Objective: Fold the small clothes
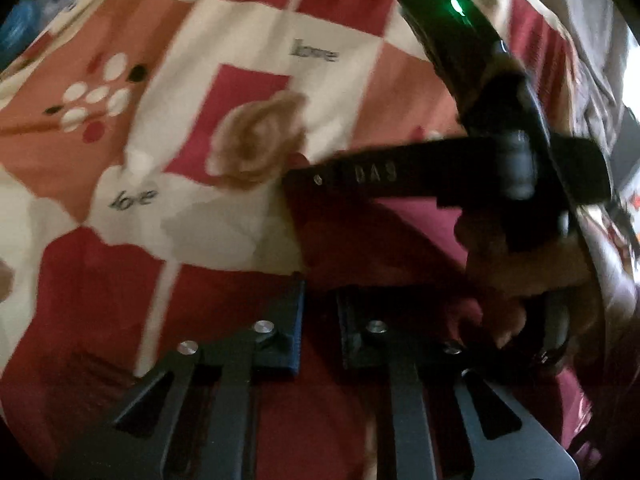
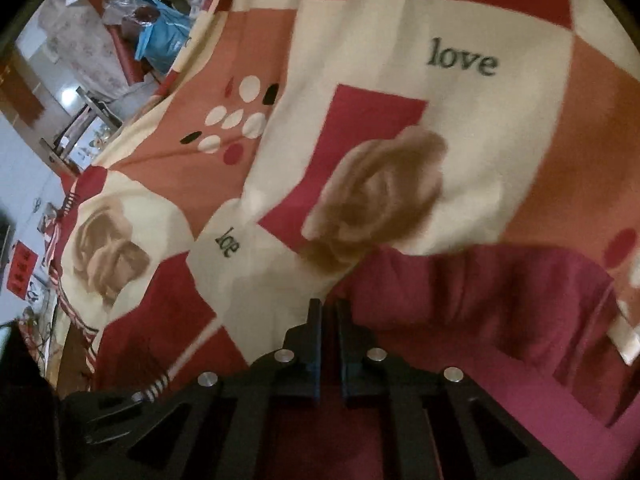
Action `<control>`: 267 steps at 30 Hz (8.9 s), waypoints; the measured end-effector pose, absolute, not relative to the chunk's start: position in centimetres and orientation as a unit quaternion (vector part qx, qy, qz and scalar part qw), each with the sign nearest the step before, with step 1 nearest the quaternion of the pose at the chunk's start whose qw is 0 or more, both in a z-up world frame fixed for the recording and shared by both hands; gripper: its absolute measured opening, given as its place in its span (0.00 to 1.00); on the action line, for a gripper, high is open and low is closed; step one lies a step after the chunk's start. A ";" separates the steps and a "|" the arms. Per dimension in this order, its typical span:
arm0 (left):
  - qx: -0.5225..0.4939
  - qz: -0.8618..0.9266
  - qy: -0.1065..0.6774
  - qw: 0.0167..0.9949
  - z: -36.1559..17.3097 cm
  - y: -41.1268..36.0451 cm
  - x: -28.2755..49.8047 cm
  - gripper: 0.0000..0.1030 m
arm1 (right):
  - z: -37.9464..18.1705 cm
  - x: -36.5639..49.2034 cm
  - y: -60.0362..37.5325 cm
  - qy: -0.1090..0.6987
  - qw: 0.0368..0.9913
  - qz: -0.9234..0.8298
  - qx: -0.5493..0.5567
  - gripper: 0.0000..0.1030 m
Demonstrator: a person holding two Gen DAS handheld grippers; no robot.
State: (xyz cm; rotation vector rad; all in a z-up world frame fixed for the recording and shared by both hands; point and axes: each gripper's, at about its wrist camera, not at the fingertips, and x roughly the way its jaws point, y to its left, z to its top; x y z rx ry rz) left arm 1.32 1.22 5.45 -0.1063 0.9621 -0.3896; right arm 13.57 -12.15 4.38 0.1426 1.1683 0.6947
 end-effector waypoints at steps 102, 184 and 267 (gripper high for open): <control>-0.068 -0.129 0.475 0.868 5.4 -1.0 4.0 0.58 | 12.6 -4.8 -41.2 0.449 0.889 0.090 0.006 0.19; -0.038 -0.148 0.489 0.859 8.8 0.2 -10.2 0.67 | 11.3 -9.5 -43.9 0.506 0.837 0.134 0.160 0.31; -0.192 -0.242 0.468 0.828 11.8 -0.2 4.7 0.60 | 12.5 -2.7 -44.7 0.413 0.852 0.177 0.268 0.43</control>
